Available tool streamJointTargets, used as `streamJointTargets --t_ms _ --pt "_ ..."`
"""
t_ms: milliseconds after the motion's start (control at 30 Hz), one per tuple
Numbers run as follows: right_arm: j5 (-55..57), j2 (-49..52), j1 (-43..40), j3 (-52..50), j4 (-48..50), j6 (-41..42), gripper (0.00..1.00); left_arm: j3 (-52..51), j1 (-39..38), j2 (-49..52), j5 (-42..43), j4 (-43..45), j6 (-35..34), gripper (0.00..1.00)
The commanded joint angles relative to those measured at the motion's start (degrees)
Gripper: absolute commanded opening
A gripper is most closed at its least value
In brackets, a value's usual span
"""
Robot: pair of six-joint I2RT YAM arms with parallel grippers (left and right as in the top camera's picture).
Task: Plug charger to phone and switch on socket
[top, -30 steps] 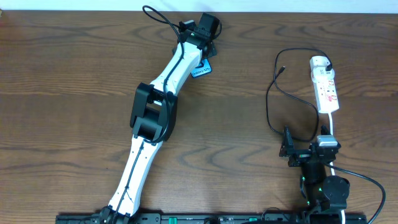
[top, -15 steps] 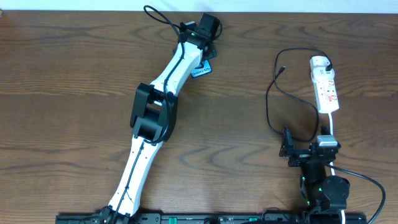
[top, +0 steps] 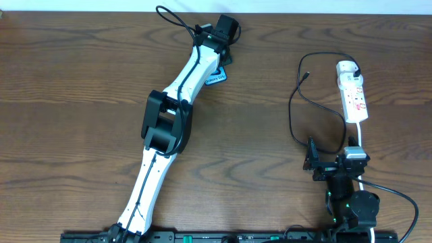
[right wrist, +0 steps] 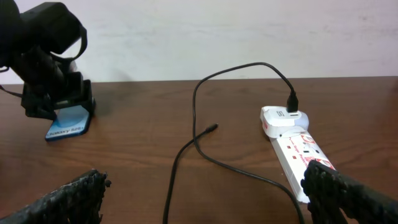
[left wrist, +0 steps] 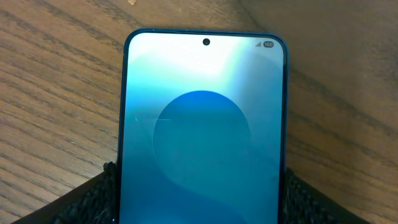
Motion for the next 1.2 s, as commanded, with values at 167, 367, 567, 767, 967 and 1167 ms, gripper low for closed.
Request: streamJointTargets --t_ms 167,367,567,767,967,1167 --pt "0.6 -0.3 -0.3 -0.1 -0.3 -0.9 0.99 -0.7 -0.5 -1.1 4.2 -4.2 -0.7 0.77" --pt "0.6 -0.3 -0.3 -0.1 -0.3 -0.9 0.99 -0.7 -0.5 -3.5 4.2 -9.1 -0.8 0.76" --pt "0.6 -0.3 -0.3 -0.1 -0.3 -0.9 0.99 -0.7 -0.4 -5.2 4.2 -13.7 -0.7 0.77" --pt "0.6 -0.3 -0.3 -0.1 -0.3 -0.9 0.99 -0.6 -0.4 -5.9 4.3 -16.7 -0.7 0.76" --pt "0.6 -0.3 -0.3 -0.1 -0.3 -0.9 0.99 -0.6 -0.4 -6.0 12.4 -18.2 3.7 0.76" --pt "0.6 -0.3 -0.3 -0.1 -0.3 -0.9 0.99 -0.6 -0.4 -7.0 14.5 -21.7 4.9 0.76"
